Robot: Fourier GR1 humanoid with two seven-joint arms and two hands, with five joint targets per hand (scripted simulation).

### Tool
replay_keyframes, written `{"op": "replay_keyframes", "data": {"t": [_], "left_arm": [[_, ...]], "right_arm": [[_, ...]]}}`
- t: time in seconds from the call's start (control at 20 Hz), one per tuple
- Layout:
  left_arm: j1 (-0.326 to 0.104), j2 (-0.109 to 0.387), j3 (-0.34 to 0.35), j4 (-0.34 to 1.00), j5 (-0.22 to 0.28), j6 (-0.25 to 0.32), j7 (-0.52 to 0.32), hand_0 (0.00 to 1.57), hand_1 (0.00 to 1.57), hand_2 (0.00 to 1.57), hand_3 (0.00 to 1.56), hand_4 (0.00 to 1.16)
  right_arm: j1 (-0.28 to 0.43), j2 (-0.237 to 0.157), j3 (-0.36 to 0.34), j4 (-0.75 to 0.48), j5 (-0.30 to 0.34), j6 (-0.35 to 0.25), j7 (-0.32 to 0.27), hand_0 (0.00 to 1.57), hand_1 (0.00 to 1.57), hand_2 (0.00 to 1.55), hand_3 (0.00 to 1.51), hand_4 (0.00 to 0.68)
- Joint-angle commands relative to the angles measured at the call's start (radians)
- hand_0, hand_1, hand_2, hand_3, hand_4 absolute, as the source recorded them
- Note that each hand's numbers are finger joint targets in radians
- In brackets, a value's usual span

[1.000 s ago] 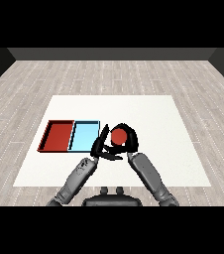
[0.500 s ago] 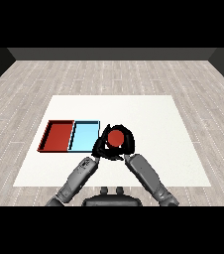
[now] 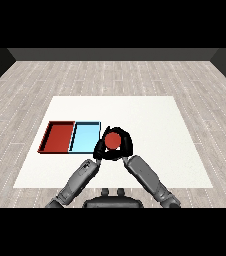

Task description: Pick the red can and put it in the red box

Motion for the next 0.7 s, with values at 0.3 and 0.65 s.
{"op": "replay_keyframes", "data": {"t": [0.3,0.65], "left_arm": [[-0.050,-0.009,-0.060,0.021,0.091,0.216,0.010,1.57,1.57,1.57,1.48,1.12],[-0.064,-0.009,-0.010,0.036,0.079,0.230,-0.037,1.57,1.57,1.56,1.48,1.14]], "right_arm": [[-0.052,0.006,-0.007,-0.018,-0.017,-0.018,0.067,1.50,1.50,1.45,1.39,0.653],[-0.051,0.005,-0.036,0.044,-0.032,0.019,0.004,1.49,1.49,1.44,1.39,0.642]]}}
